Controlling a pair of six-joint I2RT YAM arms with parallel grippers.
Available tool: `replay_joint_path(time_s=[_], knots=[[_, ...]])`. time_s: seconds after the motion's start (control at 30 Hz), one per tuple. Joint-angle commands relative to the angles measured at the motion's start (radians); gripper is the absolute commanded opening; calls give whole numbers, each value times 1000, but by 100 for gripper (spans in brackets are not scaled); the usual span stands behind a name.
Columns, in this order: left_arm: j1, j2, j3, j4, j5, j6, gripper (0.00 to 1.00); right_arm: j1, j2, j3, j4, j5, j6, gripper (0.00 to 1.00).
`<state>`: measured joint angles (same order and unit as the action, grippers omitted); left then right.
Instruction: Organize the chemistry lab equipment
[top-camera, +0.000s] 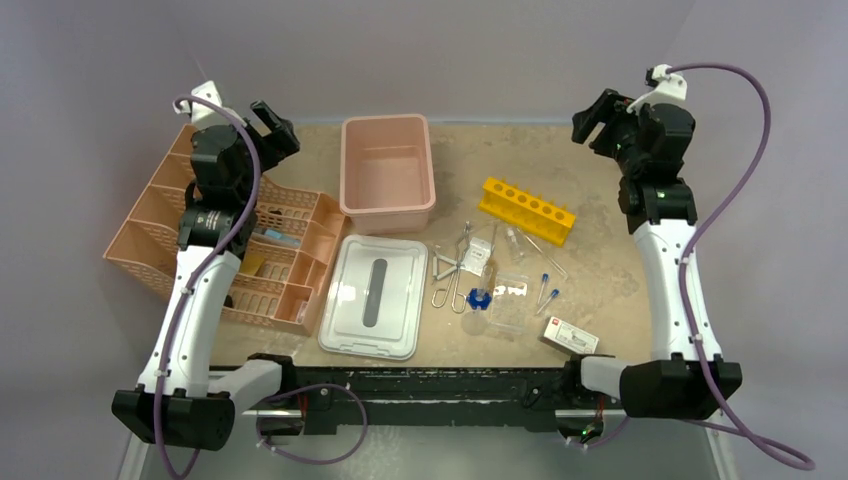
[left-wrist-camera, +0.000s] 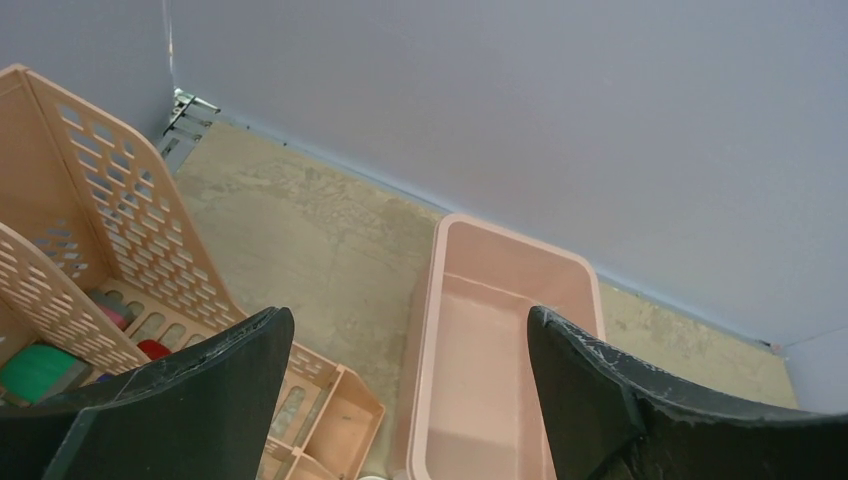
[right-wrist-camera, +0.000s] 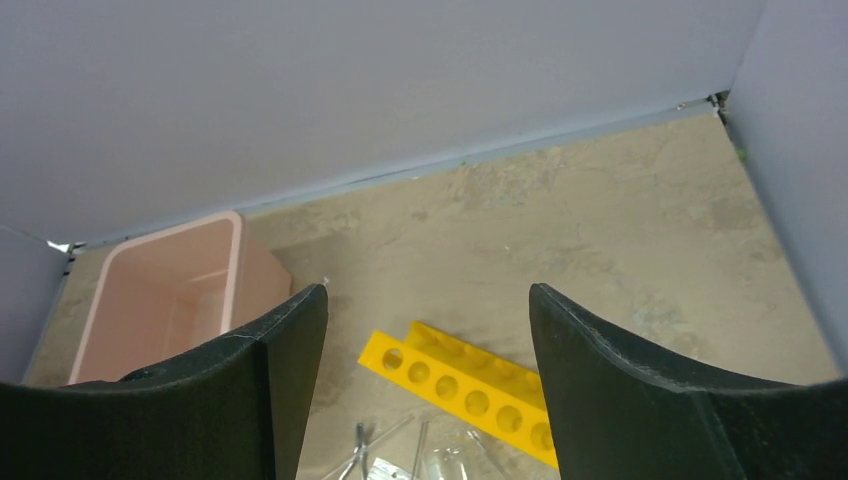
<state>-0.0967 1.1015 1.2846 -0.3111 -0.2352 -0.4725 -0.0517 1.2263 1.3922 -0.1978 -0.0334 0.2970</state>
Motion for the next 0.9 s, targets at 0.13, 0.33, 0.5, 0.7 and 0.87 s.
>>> replay_joint_path(time_s=[0.13,0.33,0.5,0.7,0.87], knots=[[10,-28,-48,132,69,-18,92,-8,26,-39,-41,-101,84,78],[-17,-9,-85,171,222,20,93,-9,59,-89,-220,-26,80,81],[-34,6,-118,191,268,27,92,-8,70,-147,-358,64,122,81],[-41,6,-178,188,249,10,90,42,114,-229,-467,88,199,79],[-45,8,-220,208,253,-16,88,95,209,-250,-438,137,213,81]])
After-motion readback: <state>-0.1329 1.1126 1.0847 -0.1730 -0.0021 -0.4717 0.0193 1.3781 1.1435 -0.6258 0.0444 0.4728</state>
